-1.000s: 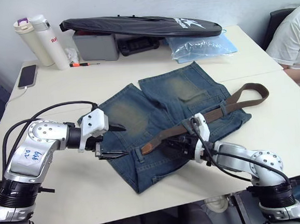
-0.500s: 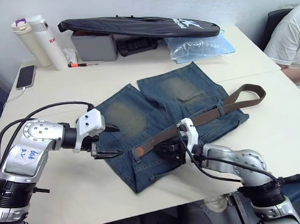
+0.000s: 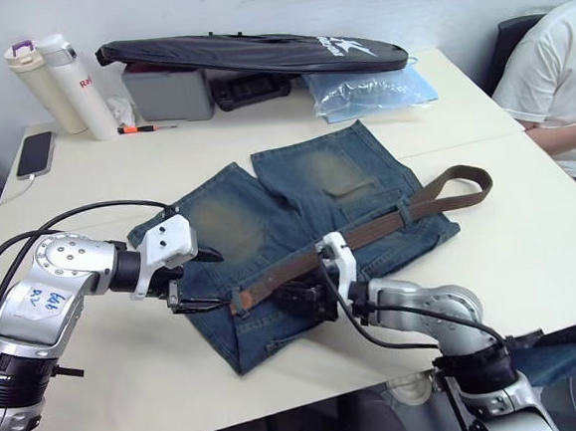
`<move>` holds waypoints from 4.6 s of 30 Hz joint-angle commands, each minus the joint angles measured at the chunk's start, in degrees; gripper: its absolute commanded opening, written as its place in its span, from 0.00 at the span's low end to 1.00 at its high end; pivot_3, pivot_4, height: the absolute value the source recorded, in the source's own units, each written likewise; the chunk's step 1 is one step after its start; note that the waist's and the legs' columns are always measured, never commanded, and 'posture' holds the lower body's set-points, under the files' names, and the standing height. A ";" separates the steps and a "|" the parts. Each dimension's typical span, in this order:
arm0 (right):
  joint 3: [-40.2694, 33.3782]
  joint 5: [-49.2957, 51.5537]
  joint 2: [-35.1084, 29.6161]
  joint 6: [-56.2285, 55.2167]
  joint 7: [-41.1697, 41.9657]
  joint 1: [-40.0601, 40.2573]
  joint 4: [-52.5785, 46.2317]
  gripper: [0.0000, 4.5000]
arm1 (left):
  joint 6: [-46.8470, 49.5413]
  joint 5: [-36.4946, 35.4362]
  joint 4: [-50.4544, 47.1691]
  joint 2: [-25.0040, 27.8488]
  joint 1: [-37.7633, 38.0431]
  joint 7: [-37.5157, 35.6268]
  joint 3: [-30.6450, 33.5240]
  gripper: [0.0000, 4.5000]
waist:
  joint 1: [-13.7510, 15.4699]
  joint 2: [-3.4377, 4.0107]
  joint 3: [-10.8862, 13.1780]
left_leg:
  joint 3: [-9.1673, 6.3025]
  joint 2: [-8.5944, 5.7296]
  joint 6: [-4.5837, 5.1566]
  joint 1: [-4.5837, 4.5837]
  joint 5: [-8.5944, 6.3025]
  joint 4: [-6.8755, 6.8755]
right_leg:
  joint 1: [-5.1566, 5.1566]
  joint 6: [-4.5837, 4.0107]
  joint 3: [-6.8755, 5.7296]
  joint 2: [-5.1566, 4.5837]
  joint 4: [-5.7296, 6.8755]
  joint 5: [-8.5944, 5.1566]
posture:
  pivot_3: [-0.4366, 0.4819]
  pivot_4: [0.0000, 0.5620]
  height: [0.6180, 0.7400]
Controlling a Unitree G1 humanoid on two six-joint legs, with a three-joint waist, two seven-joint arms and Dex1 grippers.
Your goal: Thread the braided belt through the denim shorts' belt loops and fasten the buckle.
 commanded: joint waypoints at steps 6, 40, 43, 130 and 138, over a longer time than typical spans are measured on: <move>9.67 -13.17 1.00 0.40 6.51 -3.21 4.34 0.02 | 0.06 -0.59 -2.07 0.65 0.32 0.23 1.80 1.00 | -0.20 -0.23 -0.14 | -0.02 0.50 -0.01 0.18 0.00 -0.06 | 0.03 -0.56 0.02 0.56 0.39 -0.26 | 0.48 0.27 1.00; -6.11 -20.69 -46.70 -1.97 36.40 -7.32 -17.18 0.82 | -16.53 0.73 1.37 6.63 12.72 -5.31 11.56 1.00 | 0.77 0.15 0.51 | 0.15 0.36 -0.04 -0.06 -0.32 -0.02 | -0.13 -0.63 -0.02 0.40 -0.43 -0.29 | 0.48 0.27 1.00; -6.25 -23.68 -47.72 -2.88 36.29 -6.84 -13.22 0.45 | -16.48 0.17 0.67 6.22 13.01 -5.32 12.01 1.00 | 1.21 0.17 0.53 | 0.18 0.36 -0.11 -0.07 -0.28 -0.01 | -0.13 -0.76 0.00 0.37 -0.44 -0.34 | 0.48 0.27 1.00; -1.41 -43.49 -29.57 -0.73 28.23 -7.94 1.51 0.00 | -90.20 36.77 26.83 -5.48 17.03 34.64 3.92 0.56 | 1.83 0.27 0.04 | 0.31 0.44 0.01 0.02 -0.36 0.47 | -0.03 -0.27 0.00 0.38 0.12 -0.01 | 0.48 0.27 1.00; -1.60 -43.65 -29.06 0.00 28.01 -7.94 1.14 0.00 | -89.40 37.89 26.20 -5.51 18.69 37.00 4.24 0.56 | 1.83 0.29 0.05 | 0.30 0.45 0.02 0.02 -0.36 0.44 | -0.05 -0.33 -0.01 0.38 0.12 -0.05 | 0.48 0.27 1.00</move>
